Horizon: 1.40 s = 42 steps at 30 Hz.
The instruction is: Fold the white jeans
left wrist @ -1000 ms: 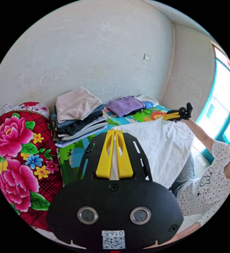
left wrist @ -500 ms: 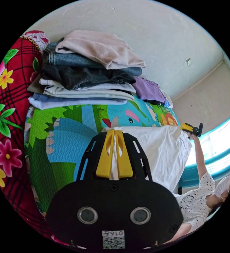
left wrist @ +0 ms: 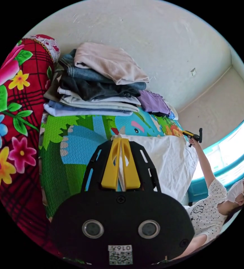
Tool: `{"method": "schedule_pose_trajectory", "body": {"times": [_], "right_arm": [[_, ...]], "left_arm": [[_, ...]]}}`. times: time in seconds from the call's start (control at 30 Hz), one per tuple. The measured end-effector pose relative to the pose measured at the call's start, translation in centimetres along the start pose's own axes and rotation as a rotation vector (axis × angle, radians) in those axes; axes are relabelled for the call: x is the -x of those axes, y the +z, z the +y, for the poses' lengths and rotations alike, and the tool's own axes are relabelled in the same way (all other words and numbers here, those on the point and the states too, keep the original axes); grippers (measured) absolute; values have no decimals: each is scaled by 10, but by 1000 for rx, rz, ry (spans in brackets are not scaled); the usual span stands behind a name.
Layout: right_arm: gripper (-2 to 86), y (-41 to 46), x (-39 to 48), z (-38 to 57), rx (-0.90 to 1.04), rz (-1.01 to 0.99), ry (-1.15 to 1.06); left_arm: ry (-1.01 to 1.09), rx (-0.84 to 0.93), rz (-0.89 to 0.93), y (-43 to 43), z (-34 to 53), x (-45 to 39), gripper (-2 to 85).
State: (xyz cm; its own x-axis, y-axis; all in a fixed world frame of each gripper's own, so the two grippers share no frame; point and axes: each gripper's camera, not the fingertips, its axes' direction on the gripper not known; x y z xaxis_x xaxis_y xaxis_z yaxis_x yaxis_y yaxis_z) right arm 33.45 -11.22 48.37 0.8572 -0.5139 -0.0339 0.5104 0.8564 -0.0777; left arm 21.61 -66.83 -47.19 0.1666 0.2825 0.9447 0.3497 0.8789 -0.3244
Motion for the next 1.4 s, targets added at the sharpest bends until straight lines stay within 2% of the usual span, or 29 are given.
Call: {"method": "schedule_pose_trajectory", "body": {"times": [0.1, 0.17, 0.3, 0.37, 0.47, 0.57, 0.67, 0.73, 0.87, 0.9, 1.07, 1.17, 1.33, 1.4], "right_arm": [[53, -7, -39, -1, 94, -239, -19], [51, -1, -69, -3, 169, -391, 50], [46, 5, -89, -16, 117, -474, 78], [42, 4, -74, -34, 75, -518, -45], [38, 18, -42, -61, 163, -510, -231], [31, 38, -26, -81, 217, -459, -280], [17, 54, -12, -92, 278, -523, -362], [5, 49, -5, -95, 236, -465, -428], [1, 19, -28, -118, -38, -547, -274], [2, 18, -31, -122, -46, -562, -255], [35, 48, -21, -133, 239, -572, -327], [37, 68, -9, -131, 289, -510, -340], [2, 70, 5, -133, 180, -532, -362], [-1, 64, 6, -138, 120, -550, -337]], "left_arm": [[-19, -1, 92, -6, 18, 14, -9], [-9, 33, 146, 1, 30, 16, -8], [27, 90, 148, 18, 59, 1, -7], [56, 91, 168, 22, 73, -9, -7], [113, 109, 186, 22, 98, -30, -7], [172, 124, 180, 13, 126, -51, -8], [206, 97, 183, -10, 157, -67, -9], [212, 72, 182, -27, 174, -72, -9], [214, 19, 94, -62, 205, -80, -10], [209, 9, 94, -68, 213, -81, -10], [196, -10, 108, -78, 245, -87, -10], [191, -17, 109, -76, 255, -90, -9], [188, 3, 145, -64, 254, -98, -8], [176, 24, 95, -58, 251, -103, -3]]}}
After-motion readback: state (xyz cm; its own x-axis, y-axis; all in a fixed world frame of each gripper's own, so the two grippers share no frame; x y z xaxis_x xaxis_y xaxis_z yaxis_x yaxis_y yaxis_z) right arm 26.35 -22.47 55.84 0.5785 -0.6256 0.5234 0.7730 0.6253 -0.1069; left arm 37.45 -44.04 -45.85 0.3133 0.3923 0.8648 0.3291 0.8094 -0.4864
